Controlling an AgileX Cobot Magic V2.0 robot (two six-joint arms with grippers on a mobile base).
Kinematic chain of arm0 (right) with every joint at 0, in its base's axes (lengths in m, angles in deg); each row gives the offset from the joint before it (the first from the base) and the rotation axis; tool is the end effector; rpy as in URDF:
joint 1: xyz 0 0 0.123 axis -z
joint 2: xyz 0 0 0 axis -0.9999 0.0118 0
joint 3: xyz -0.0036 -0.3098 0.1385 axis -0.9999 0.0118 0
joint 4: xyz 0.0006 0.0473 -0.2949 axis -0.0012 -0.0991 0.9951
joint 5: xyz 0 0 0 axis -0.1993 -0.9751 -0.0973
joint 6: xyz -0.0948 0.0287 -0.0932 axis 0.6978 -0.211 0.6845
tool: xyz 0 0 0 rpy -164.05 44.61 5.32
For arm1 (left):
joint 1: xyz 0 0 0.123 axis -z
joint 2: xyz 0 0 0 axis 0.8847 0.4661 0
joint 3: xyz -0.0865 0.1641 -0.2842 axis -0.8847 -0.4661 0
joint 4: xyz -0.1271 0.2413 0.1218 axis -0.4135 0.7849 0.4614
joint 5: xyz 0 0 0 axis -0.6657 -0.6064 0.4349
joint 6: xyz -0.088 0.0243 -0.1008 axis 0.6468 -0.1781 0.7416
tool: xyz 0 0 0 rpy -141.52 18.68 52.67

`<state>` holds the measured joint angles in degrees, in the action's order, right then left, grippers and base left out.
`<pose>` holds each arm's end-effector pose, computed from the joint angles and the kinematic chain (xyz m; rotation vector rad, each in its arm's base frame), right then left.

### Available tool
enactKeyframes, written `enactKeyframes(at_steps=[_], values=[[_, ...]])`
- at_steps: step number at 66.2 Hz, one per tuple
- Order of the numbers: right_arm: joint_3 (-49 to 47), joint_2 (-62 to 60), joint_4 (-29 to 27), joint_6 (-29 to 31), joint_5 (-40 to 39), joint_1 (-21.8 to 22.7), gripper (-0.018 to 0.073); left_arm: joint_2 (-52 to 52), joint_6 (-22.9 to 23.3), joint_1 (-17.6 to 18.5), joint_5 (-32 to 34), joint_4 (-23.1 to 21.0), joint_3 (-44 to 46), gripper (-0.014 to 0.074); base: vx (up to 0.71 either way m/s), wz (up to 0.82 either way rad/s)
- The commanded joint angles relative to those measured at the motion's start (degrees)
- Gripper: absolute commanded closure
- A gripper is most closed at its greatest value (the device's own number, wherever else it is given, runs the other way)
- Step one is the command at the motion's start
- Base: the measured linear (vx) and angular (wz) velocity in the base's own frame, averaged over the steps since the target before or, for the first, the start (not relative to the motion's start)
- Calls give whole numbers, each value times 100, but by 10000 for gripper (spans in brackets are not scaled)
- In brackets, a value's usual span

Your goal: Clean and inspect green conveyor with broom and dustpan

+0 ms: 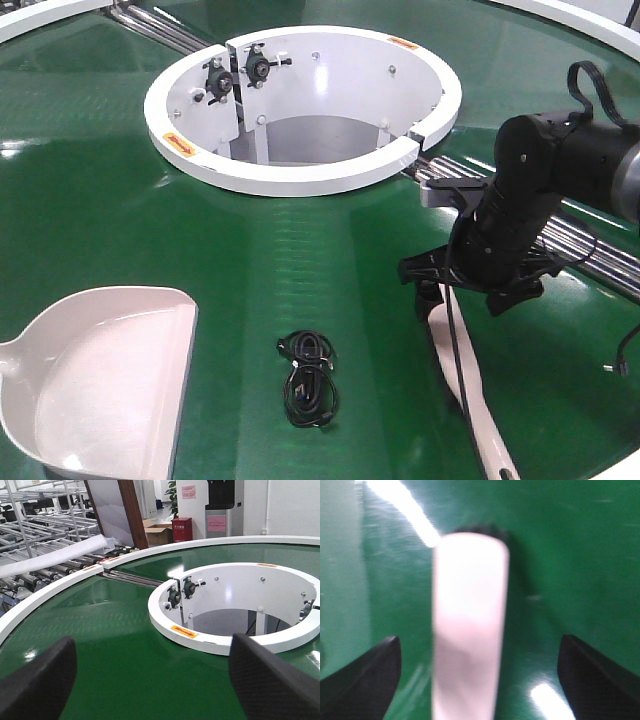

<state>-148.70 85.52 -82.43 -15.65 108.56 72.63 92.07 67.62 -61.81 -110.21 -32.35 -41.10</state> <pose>0.3927 0.1248 0.2167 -0.2025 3.0452 0.1100 0.1336 -0.0039 0.4233 0.1333 1.6454 0.0799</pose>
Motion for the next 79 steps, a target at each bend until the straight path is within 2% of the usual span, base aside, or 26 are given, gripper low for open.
enactKeyframes(at_steps=[1,24,32,40,47,55,68,79], values=[[-173,-194,-132,121,-145,26,-31,53,13,39,383,-54,202,26,0,0],[-173,281,-132,232,-275,26,-31,53,13,39,378,-54,202,26,0,0],[-173,397,-104,232,-269,26,-3,53,13,39,378,-54,202,26,0,0],[-173,404,-90,227,-275,26,118,53,13,39,367,-54,202,26,0,0],[-173,409,-74,227,-349,26,305,53,13,39,367,-54,202,26,0,0],[-173,402,-84,234,-368,26,576,53,13,39,367,-54,202,26,0,0],[-173,120,-283,280,-277,26,570,53,13,39,367,-54,202,26,0,0],[-173,-295,-295,356,277,26,569,53,13,39,367,-54,202,26,0,0]])
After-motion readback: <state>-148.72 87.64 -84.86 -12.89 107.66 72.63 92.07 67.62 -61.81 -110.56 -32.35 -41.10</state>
